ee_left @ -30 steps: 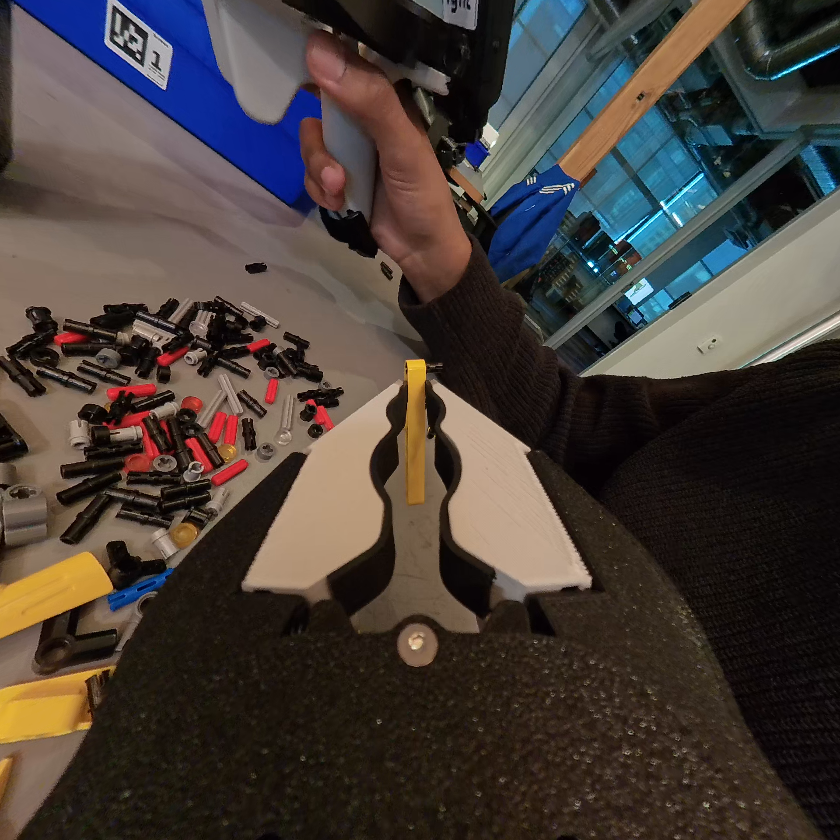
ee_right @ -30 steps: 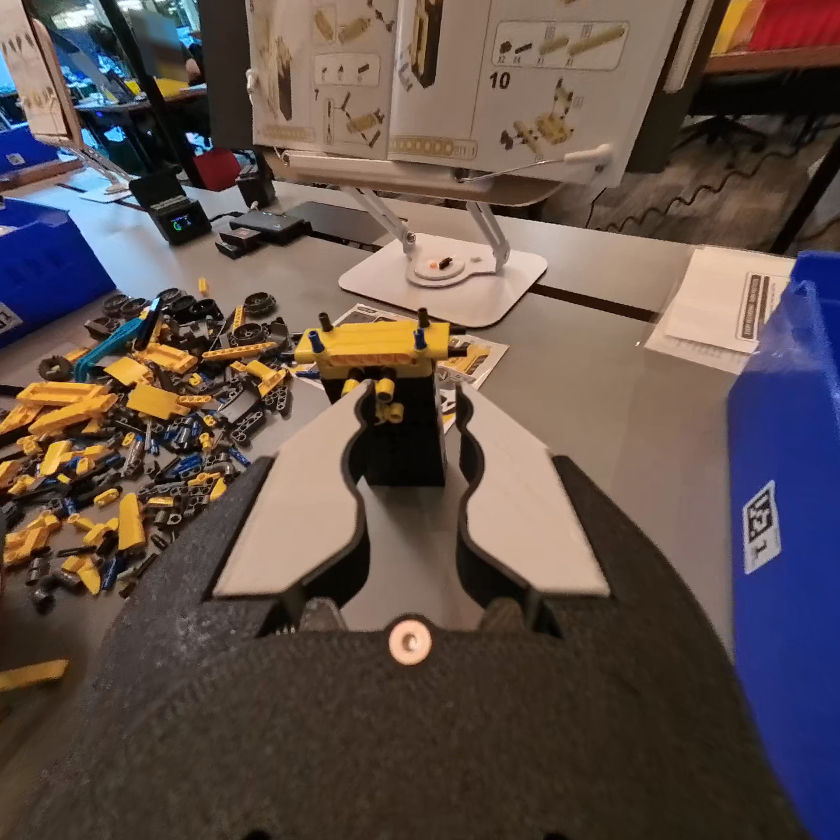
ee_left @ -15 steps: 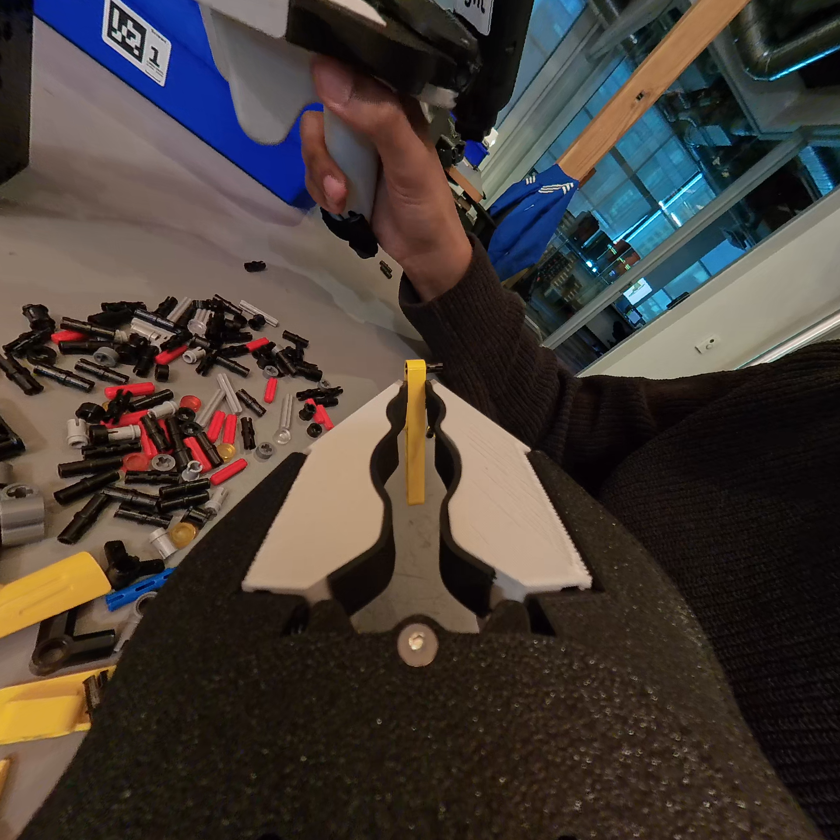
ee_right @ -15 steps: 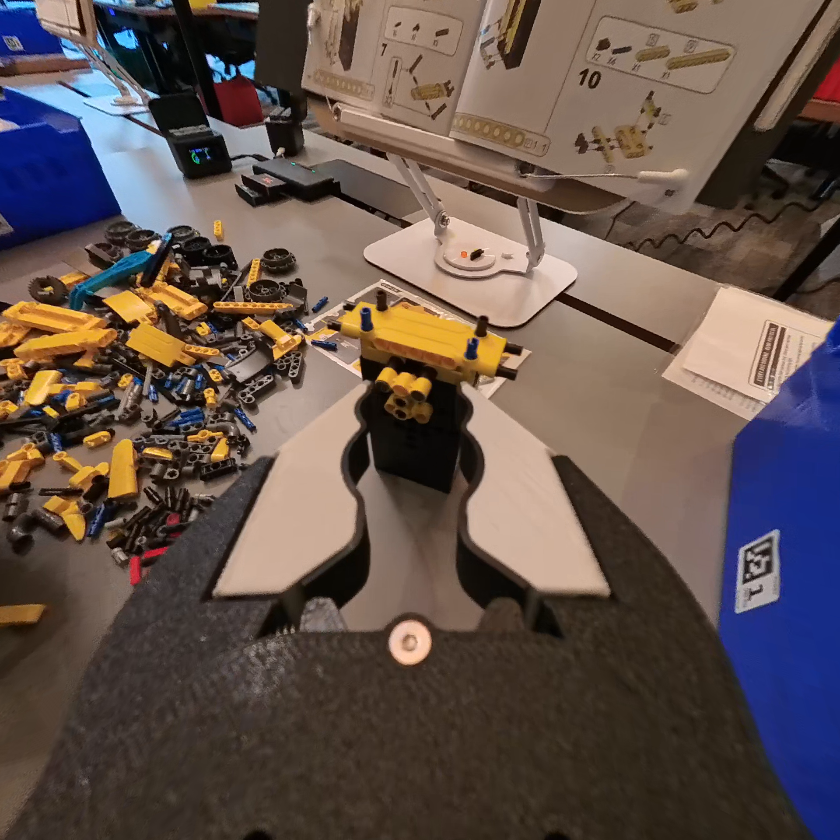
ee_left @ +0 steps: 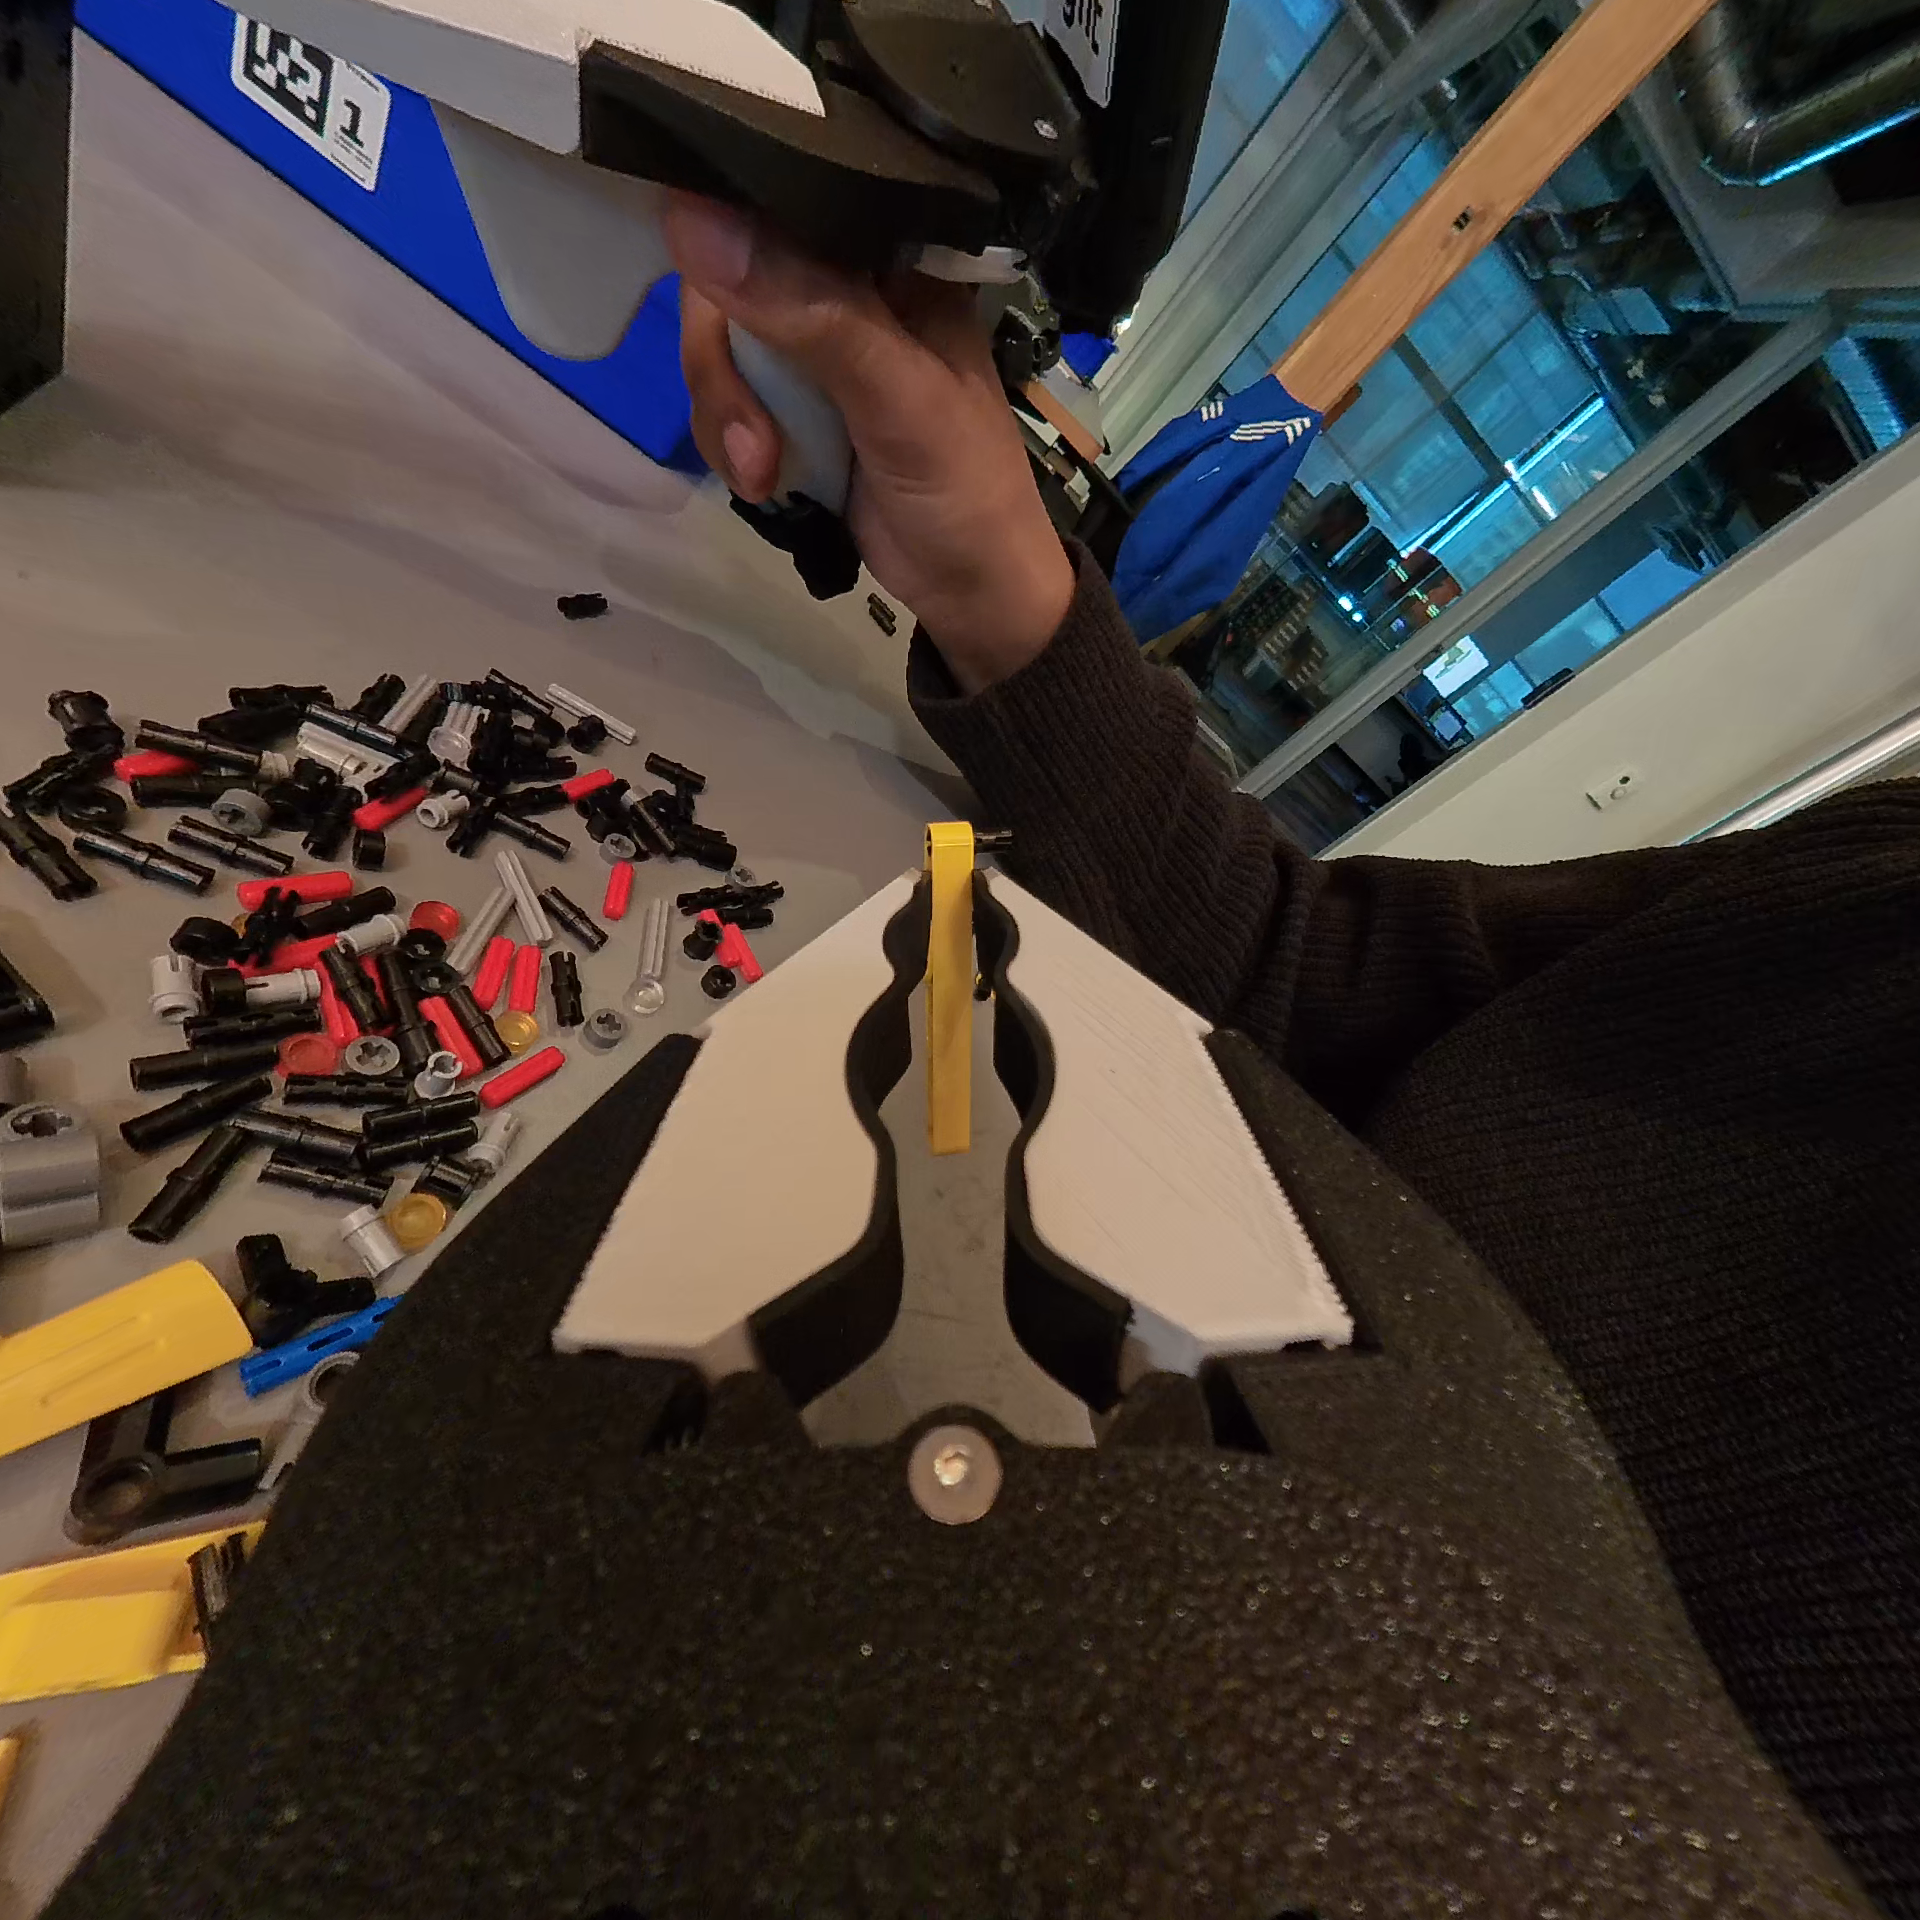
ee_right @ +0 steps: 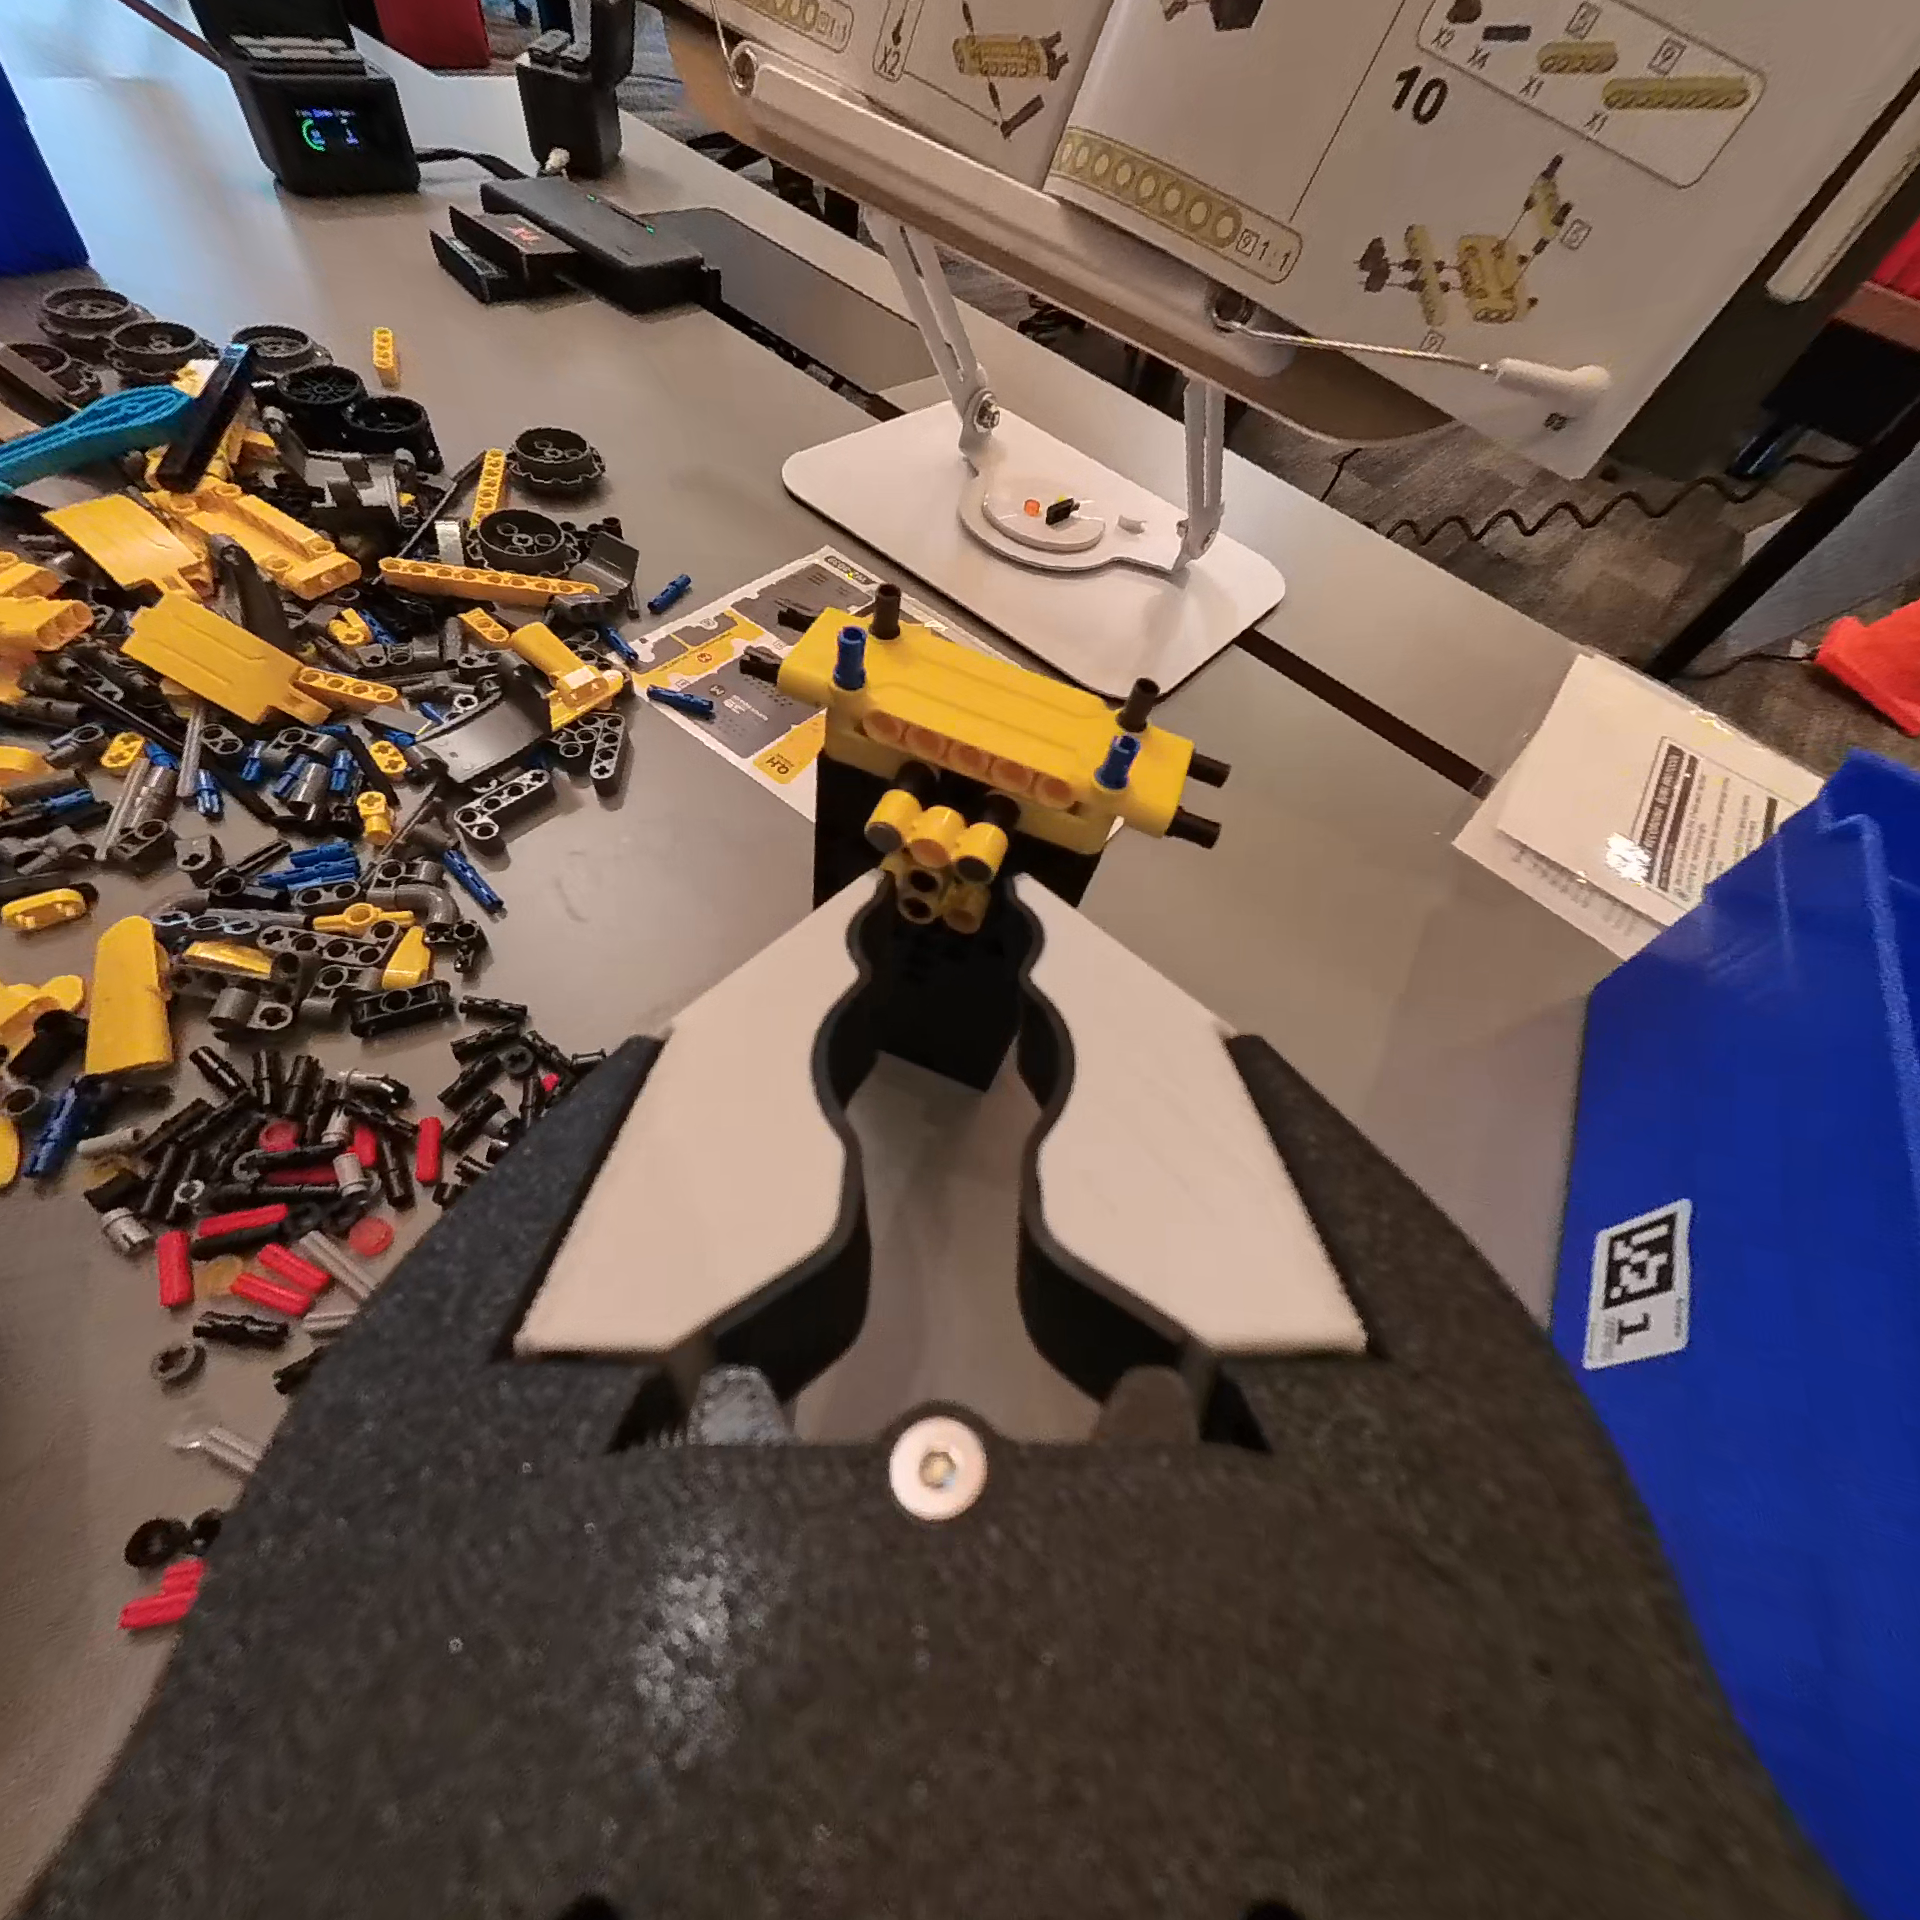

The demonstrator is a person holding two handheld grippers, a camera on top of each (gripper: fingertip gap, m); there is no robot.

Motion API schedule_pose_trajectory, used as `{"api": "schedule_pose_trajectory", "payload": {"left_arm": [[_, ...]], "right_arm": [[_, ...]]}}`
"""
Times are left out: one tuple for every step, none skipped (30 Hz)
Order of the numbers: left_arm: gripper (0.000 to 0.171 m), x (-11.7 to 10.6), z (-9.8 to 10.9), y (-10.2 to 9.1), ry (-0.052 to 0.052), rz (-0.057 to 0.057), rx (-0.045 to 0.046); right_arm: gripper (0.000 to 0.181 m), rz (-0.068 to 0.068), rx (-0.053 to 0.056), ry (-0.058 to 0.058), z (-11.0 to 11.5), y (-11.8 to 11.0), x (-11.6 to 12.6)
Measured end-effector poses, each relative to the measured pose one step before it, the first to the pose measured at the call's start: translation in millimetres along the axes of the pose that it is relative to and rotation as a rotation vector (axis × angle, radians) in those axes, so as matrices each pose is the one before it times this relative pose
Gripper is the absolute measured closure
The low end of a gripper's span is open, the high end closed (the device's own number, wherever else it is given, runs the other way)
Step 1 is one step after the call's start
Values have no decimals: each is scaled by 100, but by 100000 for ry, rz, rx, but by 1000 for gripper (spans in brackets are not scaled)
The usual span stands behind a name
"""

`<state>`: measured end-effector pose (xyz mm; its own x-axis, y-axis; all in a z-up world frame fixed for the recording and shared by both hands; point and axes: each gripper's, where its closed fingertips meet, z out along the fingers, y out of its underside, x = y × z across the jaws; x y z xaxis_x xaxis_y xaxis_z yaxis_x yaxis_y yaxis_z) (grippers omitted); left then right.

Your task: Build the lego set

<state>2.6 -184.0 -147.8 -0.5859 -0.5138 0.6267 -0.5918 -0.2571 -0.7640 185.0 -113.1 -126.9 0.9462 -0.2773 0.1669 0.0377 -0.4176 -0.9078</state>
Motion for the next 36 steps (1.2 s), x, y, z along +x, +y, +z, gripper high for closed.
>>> {"api": "schedule_pose_trajectory", "payload": {"left_arm": [[164,6,1,8,49,-72,-1],[164,4,11,13,53,-49,-59],[164,8,3,12,34,21,-68],[164,12,0,4,-8,59,-20],[164,-8,-6,-7,-16,2,35],[164,-4,-3,-3,18,-70,57],[164,-7,1,-16,3,-55,57],[164,-4,-1,1,-33,-4,-10],[164,-3,4,10,-49,19,-53],[164,-2,-2,4,-9,11,-28],[164,1,3,-5,21,20,38],[164,2,-10,-4,19,26,53],[164,6,1,-2,49,7,17],[164,8,0,0,68,14,1],[164,25,2,10,101,-3,-12],[164,17,-3,6,110,-25,-41],[164,3,6,5,86,-44,-21],[164,3,6,-6,35,-62,4],[164,-9,0,-4,14,-95,21],[164,0,-10,-7,70,-93,70],[164,-11,-15,-16,49,-51,112],[164,3,-11,-16,52,-77,79],[164,-5,7,-2,101,-153,21],[164,17,-18,-11,206,-140,77],[164,1,-3,-17,113,-109,95],[164,-43,-15,-6,-187,-155,97],[164,-20,-20,-26,-47,-181,166],[164,-23,-16,-33,-65,-182,217],[164,-87,-32,-20,-405,-269,192],[164,-158,-25,1,-944,-444,73],[164,-164,-22,-14,-857,-424,67],[164,-110,-37,-27,-580,-378,216],[164,-226,-53,-22,-1190,-521,135],[164,-338,-63,-55,-1820,-741,257],[164,-288,-85,-89,-1325,-900,577],[164,-247,-103,-130,-963,-1039,809]], "right_arm": [[161,13,-41,-18,10,11,-8],[161,-3,-114,42,12,30,9],[161,-1,-94,52,22,23,8],[161,14,-38,31,10,10,-1],[161,19,-52,26,12,13,7],[161,-11,-60,49,-4,17,-3],[161,-46,7,39,2,-15,-2],[161,-30,103,53,-12,-20,-5],[161,12,153,75,-12,-36,-3],[161,16,175,101,-10,-31,-11],[161,-23,167,235,-6,-43,9],[161,-109,56,375,3,-13,29],[161,-157,-99,345,24,28,27],[161,-89,-189,180,33,37,15],[161,14,-249,96,48,60,-1],[161,18,-271,96,55,58,-5],[161,8,-215,109,35,49,-4],[161,17,-148,116,43,49,-6],[161,56,-7,104,20,24,2],[161,116,116,67,12,-7,-1],[161,141,82,29,10,-2,-8],[161,146,111,26,3,-11,6],[161,197,144,28,9,2,-10],[161,270,146,12,0,-3,-4],[161,286,114,13,7,-2,-8],[161,212,75,54,13,-1,0],[161,65,32,93,-1,-5,-1],[161,-100,-20,147,-3,-2,-4],[161,-202,-59,187,3,-1,6],[161,-248,-93,210,-3,3,3],[161,-288,-120,249,-8,-7,-9],[161,-394,-149,307,-10,-3,7],[161,-480,-141,347,-13,4,-2],[161,-431,-119,337,0,-3,0],[161,-328,-117,267,-8,0,-14],[161,-264,-119,100,12,1,-50]]}}
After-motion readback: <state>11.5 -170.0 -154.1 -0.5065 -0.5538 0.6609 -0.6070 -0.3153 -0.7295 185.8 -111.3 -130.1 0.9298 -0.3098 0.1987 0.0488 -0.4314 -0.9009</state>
